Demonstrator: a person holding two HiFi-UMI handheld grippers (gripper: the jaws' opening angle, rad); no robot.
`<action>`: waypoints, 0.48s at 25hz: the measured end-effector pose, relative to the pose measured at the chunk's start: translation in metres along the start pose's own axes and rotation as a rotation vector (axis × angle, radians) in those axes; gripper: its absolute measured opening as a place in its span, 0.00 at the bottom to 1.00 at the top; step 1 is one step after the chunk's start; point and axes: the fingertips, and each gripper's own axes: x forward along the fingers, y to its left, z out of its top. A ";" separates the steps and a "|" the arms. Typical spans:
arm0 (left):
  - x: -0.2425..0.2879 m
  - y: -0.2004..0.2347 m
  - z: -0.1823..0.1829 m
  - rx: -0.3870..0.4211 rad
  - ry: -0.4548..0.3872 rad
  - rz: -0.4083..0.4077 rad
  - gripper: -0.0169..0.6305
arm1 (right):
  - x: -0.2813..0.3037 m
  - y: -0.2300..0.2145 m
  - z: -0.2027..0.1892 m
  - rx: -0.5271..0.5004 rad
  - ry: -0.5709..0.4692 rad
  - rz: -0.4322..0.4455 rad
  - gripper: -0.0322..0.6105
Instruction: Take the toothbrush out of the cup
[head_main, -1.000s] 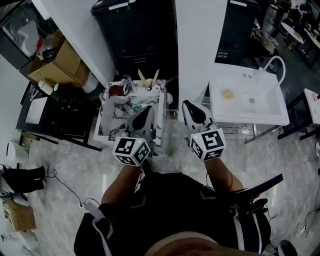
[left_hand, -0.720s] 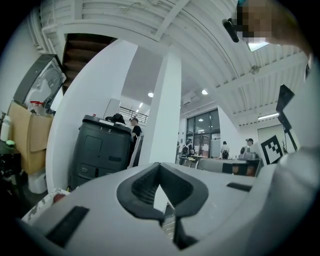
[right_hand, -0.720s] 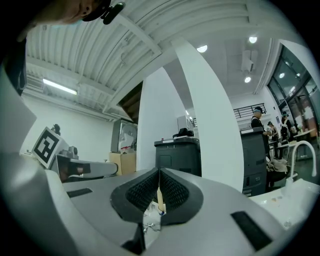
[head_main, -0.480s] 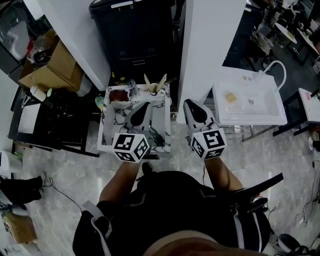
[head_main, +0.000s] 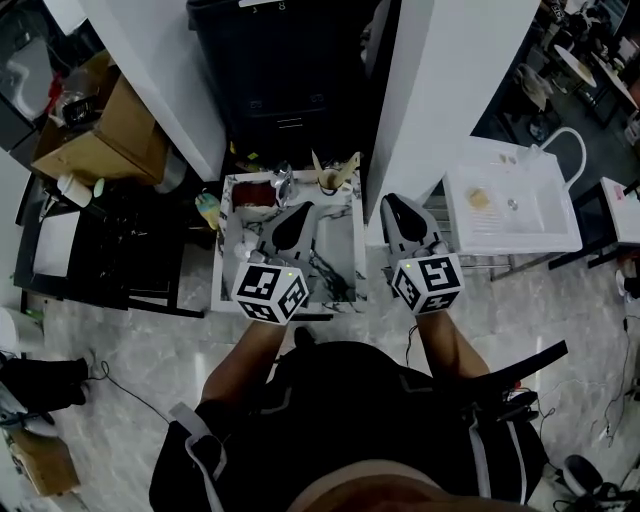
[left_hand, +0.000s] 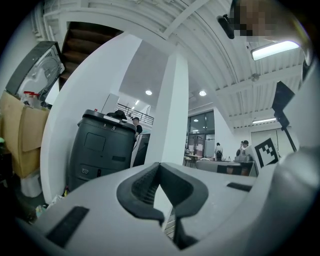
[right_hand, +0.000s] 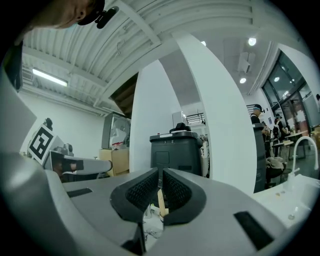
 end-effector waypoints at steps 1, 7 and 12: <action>-0.001 0.005 0.001 0.004 0.001 -0.012 0.03 | 0.006 0.002 -0.002 0.001 -0.001 -0.007 0.09; -0.010 0.032 -0.006 -0.011 0.023 -0.078 0.03 | 0.031 0.011 -0.003 -0.010 0.016 -0.073 0.09; -0.001 0.047 -0.005 -0.025 0.012 -0.087 0.03 | 0.051 0.011 -0.003 -0.024 0.029 -0.076 0.09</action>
